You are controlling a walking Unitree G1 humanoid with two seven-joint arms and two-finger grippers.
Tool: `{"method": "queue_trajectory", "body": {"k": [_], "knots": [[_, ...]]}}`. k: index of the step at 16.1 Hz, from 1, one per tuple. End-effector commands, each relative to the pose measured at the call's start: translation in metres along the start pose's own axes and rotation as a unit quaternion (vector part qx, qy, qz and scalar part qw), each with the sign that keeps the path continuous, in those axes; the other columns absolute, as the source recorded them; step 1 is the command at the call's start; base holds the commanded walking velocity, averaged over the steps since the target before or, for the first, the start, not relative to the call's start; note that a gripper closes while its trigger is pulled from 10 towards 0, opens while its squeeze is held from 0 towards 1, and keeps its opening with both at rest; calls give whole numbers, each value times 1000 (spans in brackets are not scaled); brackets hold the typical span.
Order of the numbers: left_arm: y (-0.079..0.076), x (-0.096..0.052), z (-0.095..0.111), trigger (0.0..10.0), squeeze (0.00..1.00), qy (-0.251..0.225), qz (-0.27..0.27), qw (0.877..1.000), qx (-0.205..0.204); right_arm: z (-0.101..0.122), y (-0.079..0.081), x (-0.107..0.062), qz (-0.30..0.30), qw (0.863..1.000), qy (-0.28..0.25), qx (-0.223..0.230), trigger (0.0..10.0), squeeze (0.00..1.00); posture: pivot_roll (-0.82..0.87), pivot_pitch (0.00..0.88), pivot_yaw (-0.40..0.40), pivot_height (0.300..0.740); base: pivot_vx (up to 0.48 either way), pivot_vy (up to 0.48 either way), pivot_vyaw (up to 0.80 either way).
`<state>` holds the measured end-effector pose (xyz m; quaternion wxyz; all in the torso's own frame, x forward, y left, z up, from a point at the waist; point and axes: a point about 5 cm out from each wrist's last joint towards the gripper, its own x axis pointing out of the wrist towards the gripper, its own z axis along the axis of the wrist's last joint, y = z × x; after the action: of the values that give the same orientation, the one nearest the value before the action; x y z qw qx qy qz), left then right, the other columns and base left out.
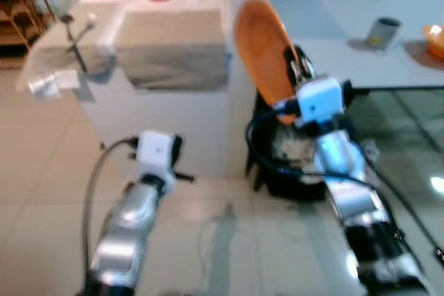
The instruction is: Setting the table
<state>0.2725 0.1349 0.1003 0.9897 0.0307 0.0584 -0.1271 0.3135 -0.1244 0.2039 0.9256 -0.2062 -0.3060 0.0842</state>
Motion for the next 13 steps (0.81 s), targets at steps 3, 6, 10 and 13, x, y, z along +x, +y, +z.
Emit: {"method": "queue_trajectory", "body": {"k": [3, 6, 10, 13], "knots": [[10, 0, 0, 10000, 0, 2, 20, 1000, 11, 10, 1, 7, -4, 1000, -28, 4, 0, 0, -8, 0, 21, 740, 82, -412, 0], [13, 0, -4, 10000, 0, 11, 32, 999, 9, 9, 2, 7, -2, 1000, -26, 5, 0, 0, -11, 0, 23, 740, 266, -396, 0], [13, 4, -6, 10000, 0, 12, 35, 999, 15, 7, 2, 4, 0, 1000, -24, 3, 0, 0, -19, 0, 25, 740, 273, -391, 0], [12, 8, -5, 10000, 0, 10, 39, 999, 19, 7, 1, 4, -2, 1000, -23, 0, 0, 0, -27, 0, 29, 740, 277, -387, 0]]}}
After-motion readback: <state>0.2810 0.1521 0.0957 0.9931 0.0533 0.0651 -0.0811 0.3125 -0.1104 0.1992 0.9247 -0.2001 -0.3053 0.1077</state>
